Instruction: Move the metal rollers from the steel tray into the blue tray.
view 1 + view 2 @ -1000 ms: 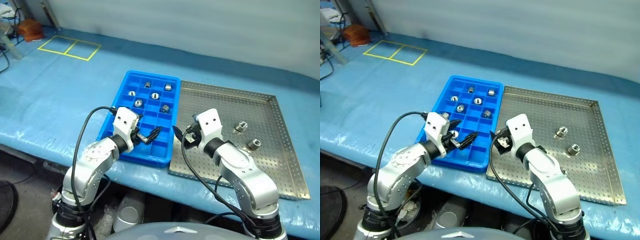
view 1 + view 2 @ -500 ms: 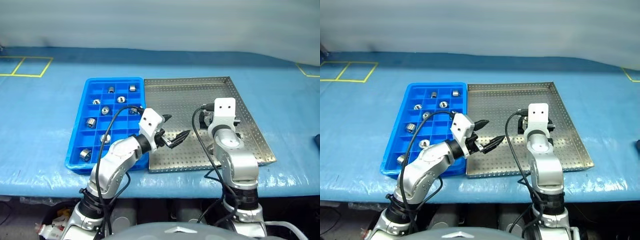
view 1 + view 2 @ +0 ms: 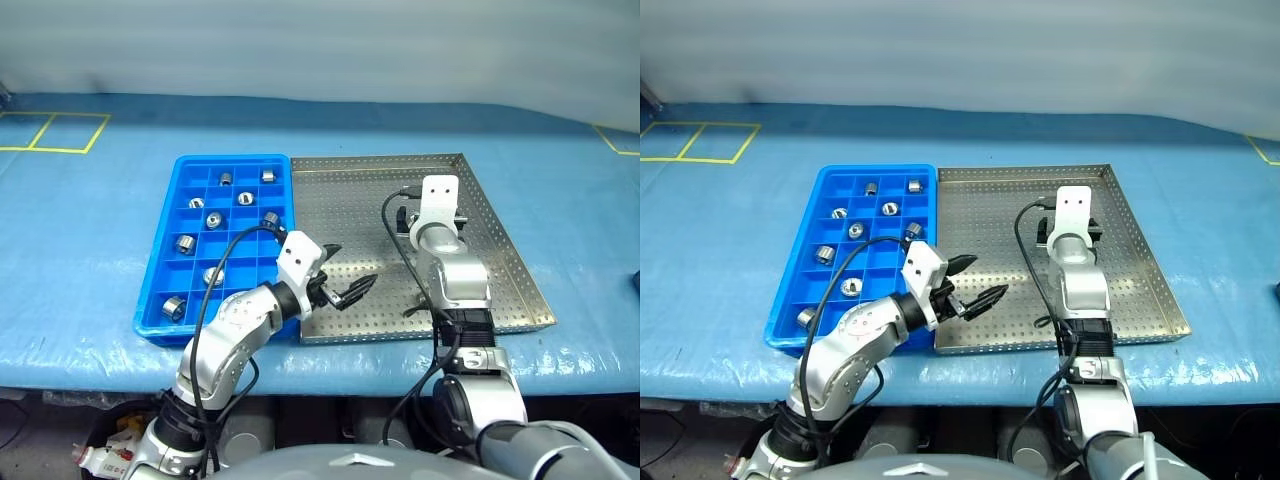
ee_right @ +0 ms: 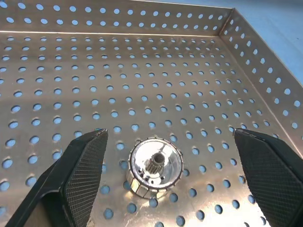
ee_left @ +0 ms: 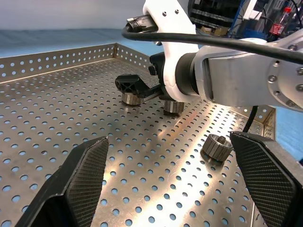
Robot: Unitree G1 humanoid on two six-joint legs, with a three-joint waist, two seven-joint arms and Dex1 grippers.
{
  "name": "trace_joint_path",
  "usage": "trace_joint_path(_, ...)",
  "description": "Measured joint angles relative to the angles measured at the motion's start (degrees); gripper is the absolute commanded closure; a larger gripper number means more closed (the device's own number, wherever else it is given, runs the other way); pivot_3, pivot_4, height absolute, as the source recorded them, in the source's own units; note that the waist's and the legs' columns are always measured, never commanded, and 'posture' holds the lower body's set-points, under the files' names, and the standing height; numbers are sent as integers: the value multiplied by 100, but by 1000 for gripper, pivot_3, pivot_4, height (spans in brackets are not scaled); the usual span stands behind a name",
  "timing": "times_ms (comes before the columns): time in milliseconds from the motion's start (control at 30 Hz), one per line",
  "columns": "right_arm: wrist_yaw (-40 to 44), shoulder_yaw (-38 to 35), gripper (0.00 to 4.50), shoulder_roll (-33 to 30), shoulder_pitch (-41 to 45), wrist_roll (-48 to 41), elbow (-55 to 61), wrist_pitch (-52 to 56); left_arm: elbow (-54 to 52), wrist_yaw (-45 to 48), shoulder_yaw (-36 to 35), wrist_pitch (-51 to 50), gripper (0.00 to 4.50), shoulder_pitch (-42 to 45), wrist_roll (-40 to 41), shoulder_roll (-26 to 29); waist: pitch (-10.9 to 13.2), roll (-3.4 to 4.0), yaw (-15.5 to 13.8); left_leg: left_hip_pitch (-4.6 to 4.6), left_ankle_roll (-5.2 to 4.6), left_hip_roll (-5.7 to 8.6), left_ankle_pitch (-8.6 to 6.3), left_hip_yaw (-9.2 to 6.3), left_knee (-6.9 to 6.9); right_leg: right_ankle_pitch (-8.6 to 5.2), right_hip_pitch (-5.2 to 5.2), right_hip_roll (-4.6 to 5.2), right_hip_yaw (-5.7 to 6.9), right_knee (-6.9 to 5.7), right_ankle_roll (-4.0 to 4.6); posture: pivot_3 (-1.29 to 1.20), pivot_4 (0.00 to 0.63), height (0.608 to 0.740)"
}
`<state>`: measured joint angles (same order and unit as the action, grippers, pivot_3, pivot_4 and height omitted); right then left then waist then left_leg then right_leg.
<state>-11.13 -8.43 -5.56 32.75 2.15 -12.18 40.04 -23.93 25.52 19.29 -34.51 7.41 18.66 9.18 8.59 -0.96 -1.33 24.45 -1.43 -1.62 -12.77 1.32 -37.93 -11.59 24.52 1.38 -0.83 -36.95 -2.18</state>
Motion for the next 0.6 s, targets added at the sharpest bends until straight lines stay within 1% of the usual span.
trace_joint_path(333,-132,-357,0,-98,591,-207,-1546,-728,-149,2,87,-43,40,-116,15,72,3,4,-84,2,0,2,0,1,5,4,0,1,-1,2,5,234,150,740)
trace_joint_path(600,-353,-621,0,-101,835,-414,-2282,-1066,-155,-34,116,-46,40,-153,29,107,5,7,-104,1,-1,2,0,0,5,4,0,0,-1,1,5,249,150,740)
